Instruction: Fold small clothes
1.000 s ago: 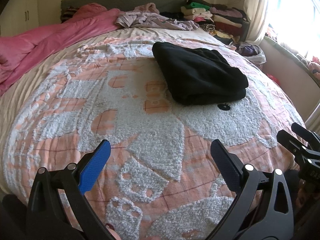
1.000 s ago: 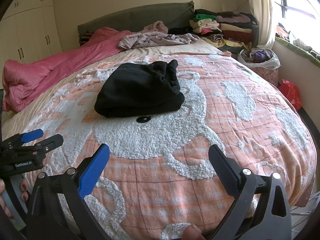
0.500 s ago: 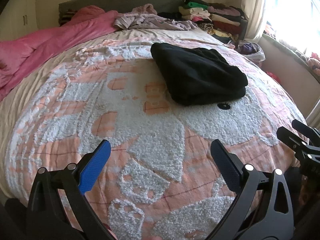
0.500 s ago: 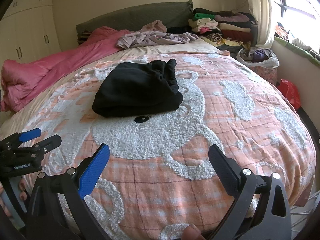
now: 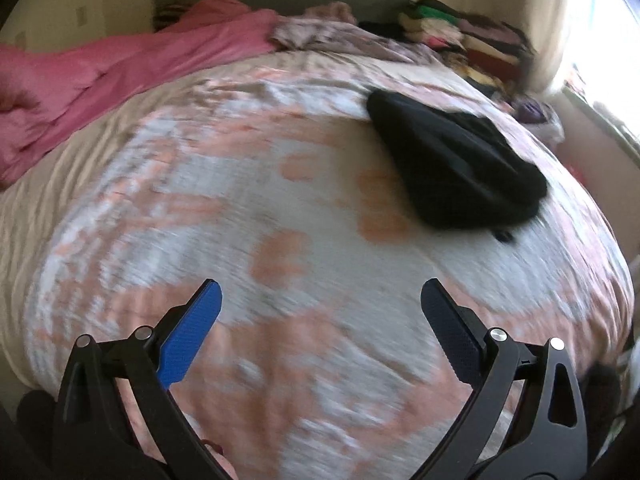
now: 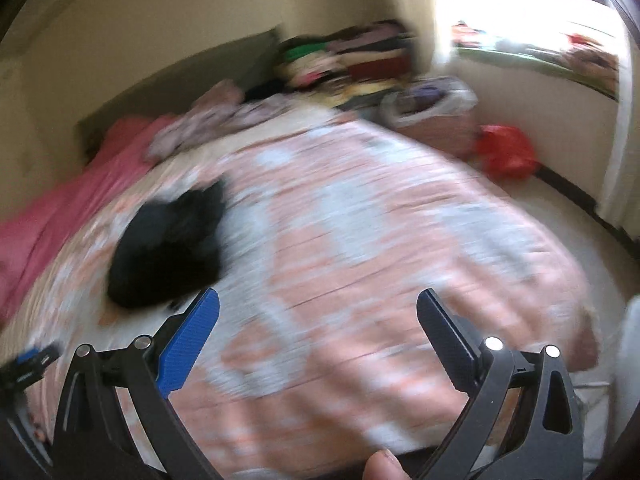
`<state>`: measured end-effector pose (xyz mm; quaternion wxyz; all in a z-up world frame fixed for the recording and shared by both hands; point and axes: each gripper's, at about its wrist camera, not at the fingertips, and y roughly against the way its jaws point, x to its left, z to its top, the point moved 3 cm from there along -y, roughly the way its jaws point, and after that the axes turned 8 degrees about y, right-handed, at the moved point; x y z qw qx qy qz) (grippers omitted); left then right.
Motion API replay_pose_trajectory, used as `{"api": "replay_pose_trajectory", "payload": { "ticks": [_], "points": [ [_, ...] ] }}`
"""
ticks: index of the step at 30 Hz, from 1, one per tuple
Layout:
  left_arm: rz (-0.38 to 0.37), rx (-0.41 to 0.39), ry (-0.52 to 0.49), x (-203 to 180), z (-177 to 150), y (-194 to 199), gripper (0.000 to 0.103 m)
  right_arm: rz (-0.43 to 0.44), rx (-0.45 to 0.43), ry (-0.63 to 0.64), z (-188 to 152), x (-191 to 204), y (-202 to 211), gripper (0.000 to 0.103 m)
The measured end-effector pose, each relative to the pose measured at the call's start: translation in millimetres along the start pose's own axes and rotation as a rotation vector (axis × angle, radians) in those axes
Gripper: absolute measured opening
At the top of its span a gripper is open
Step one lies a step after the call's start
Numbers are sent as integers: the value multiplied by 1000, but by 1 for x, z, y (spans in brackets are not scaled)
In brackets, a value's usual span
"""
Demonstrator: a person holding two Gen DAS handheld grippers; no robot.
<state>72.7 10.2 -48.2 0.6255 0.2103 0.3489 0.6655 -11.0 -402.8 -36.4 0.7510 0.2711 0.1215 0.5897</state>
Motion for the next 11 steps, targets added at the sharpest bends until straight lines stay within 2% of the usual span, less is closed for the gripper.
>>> {"api": "replay_pose_trajectory", "payload": {
  "ticks": [4, 5, 7, 10, 11],
  "points": [
    [104, -27, 156, 84, 47, -16, 94, -229, -74, -216, 6, -126, 25, 99],
    [155, -19, 210, 117, 62, -23, 94, -332, -73, -277, 0, -168, 33, 99],
    [262, -16, 294, 176, 82, -33, 94, -481, -65, -393, -17, -238, 49, 99],
    [475, -7, 395, 281, 106, -45, 94, -790, 28, -529, -64, -348, 74, 99],
    [522, 0, 414, 304, 109, -47, 94, -853, 65, -545, -75, -368, 78, 99]
  ]
}}
